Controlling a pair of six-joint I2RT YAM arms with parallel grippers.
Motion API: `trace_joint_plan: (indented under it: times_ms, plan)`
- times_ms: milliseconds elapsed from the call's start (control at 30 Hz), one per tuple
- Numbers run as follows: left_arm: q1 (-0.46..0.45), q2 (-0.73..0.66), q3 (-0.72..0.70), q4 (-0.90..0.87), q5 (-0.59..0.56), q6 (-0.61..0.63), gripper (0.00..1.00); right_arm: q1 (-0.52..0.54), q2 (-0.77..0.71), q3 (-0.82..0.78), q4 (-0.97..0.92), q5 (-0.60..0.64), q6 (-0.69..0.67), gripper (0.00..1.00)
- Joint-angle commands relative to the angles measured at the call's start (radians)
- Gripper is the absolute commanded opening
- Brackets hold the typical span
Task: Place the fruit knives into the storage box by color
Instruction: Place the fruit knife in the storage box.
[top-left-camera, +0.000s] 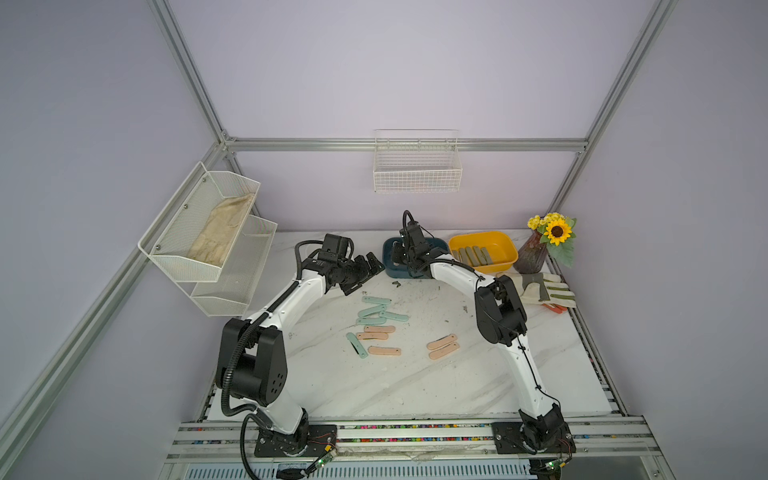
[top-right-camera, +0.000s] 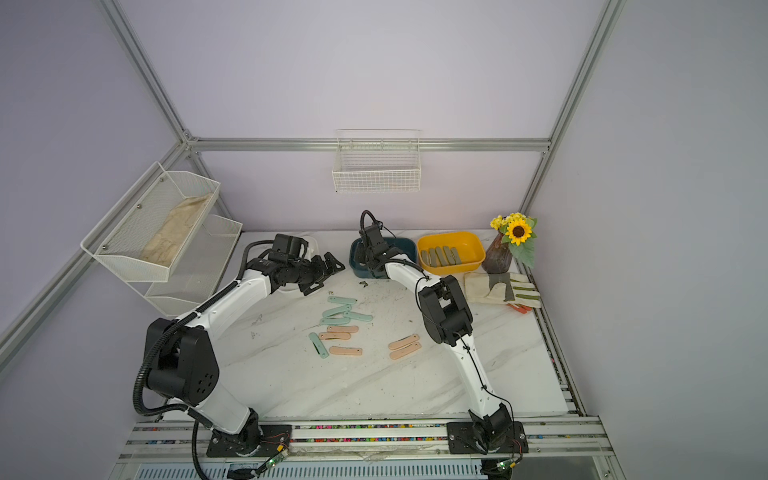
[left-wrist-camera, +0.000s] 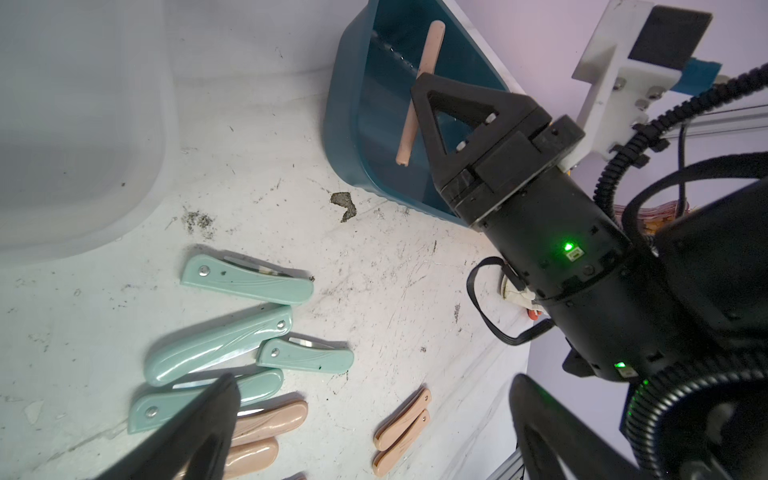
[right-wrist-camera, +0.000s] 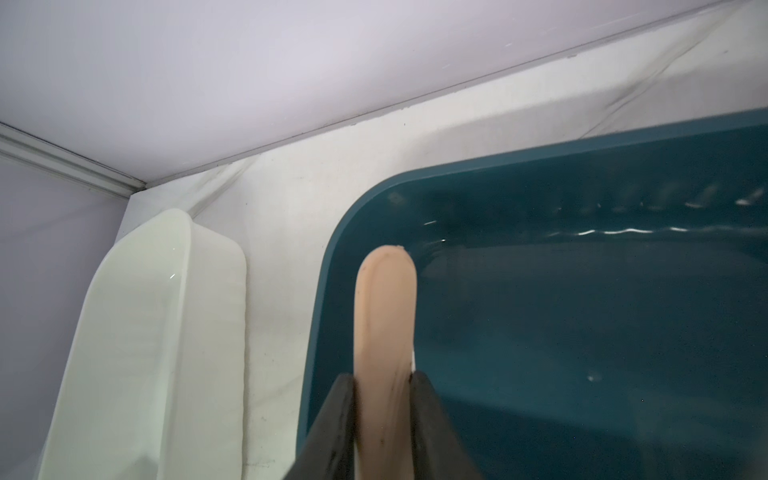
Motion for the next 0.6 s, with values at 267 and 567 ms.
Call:
trace_joint_plan:
  times_ms: [267,567]
  plan:
    - [0.011,0.014,0.08,0.03,0.03,0.02,1.0,-0.012,0.142,0.13,0.029,-0.054,0.072,0.27]
    - [0.011,0.016,0.074,0.033,0.03,0.015,1.0,-0.013,0.17,0.142,0.027,-0.086,0.085,0.39]
